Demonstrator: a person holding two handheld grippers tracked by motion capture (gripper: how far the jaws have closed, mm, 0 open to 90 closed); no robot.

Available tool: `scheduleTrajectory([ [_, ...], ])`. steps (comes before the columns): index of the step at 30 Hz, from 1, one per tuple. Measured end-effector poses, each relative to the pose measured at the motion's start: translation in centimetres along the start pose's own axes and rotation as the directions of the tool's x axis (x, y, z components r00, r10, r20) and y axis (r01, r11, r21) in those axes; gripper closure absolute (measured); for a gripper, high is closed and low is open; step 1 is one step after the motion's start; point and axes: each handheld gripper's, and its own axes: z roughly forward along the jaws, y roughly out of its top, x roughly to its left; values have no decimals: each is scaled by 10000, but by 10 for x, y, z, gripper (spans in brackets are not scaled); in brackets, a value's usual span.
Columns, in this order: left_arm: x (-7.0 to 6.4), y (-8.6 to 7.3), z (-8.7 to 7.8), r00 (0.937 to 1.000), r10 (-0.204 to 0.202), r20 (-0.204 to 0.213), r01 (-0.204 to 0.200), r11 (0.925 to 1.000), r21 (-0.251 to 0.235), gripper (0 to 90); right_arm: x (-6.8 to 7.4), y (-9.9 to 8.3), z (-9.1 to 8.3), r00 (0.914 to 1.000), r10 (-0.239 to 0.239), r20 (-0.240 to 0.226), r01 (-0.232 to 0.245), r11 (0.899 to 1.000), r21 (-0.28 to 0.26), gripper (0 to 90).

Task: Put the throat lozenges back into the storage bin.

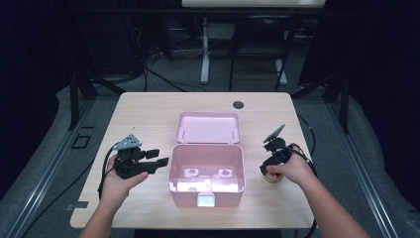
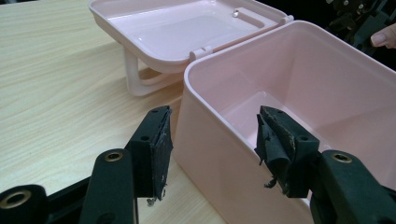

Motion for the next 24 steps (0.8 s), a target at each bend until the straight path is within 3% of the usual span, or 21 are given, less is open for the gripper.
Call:
scheduleTrajectory([
  [24, 2, -1, 0, 9999, -51, -86, 52, 10000, 41, 450, -6, -2, 26, 9997, 229, 9, -230, 9975, 673, 82],
])
